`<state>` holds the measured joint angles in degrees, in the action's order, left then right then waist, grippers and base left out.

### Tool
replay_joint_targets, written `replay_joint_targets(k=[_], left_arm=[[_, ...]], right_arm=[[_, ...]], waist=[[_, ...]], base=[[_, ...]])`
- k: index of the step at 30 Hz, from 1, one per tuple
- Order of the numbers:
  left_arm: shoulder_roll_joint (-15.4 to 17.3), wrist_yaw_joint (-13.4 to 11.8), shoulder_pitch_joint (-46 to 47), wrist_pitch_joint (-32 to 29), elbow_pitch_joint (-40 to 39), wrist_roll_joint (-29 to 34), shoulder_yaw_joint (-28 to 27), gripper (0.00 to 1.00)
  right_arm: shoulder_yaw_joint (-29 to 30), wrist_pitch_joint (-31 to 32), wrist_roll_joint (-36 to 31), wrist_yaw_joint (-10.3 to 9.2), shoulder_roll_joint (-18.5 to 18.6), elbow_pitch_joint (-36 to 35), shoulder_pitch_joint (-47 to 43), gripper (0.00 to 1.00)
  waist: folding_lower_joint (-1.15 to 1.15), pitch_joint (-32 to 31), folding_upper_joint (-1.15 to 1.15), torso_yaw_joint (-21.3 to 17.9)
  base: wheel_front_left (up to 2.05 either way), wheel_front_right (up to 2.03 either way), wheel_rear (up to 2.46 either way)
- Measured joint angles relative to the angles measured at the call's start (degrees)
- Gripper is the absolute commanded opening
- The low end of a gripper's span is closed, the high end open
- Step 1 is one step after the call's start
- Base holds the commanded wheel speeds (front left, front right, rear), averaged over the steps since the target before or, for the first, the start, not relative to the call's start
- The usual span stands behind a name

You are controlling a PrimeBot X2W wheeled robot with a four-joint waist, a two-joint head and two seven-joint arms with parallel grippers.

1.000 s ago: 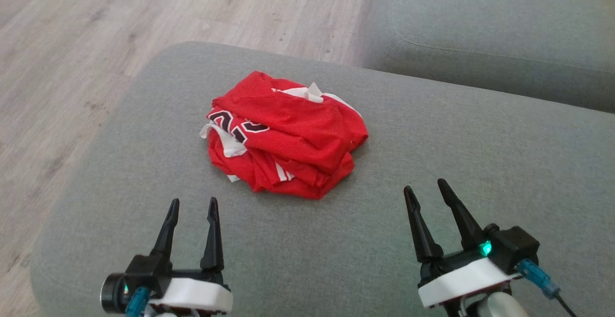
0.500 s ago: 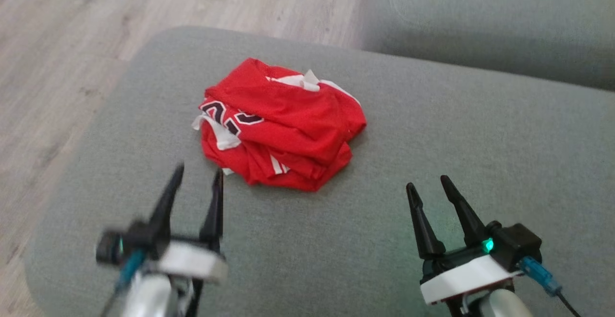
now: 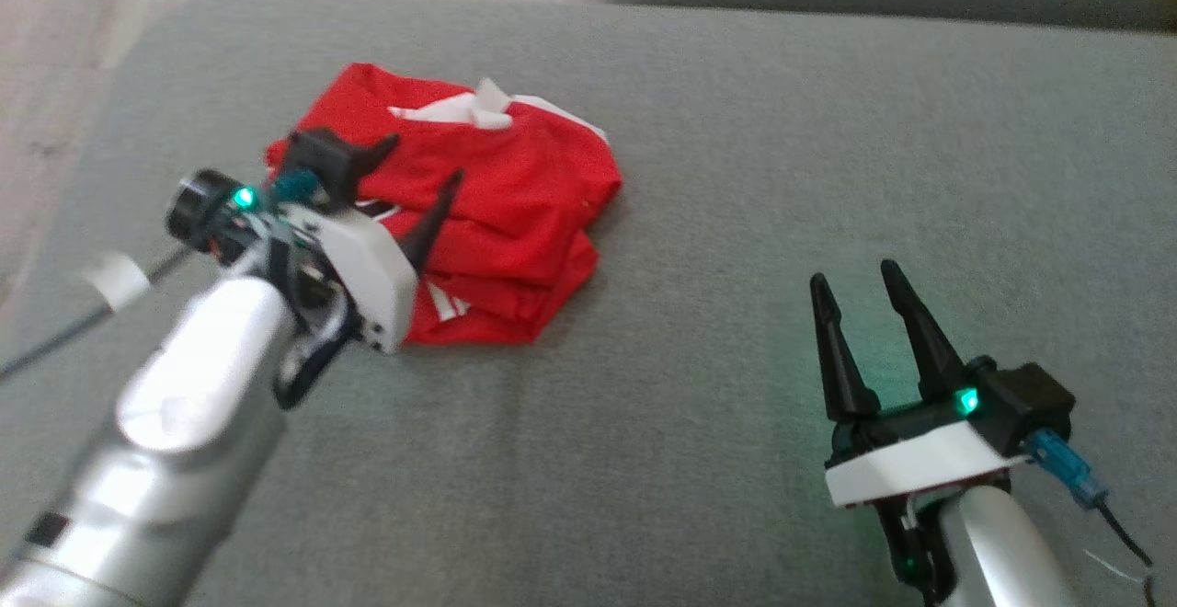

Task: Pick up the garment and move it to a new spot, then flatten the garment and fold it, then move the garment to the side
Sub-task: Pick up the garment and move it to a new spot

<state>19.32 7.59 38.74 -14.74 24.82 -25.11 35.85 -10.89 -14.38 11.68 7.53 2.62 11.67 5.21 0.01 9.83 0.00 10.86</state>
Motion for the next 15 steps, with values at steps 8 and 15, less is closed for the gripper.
replay_joint_targets(k=[8,15], left_arm=[[6.5,0.0,8.4,-2.3,4.9,-8.7,9.2,1.0],[8.9,0.0,12.0,-2.4,9.0,-13.3,15.0,1.0]], right_arm=[[-0.3,0.0,0.5,0.0,0.0,0.2,2.9,1.0],[-0.4,0.0,1.4,0.0,0.0,0.4,3.8,1.0]], waist=[[0.0,4.2,0.0,-5.4],[0.0,6.4,0.0,-9.2]], base=[[0.0,0.0,0.0],[0.0,0.0,0.0]])
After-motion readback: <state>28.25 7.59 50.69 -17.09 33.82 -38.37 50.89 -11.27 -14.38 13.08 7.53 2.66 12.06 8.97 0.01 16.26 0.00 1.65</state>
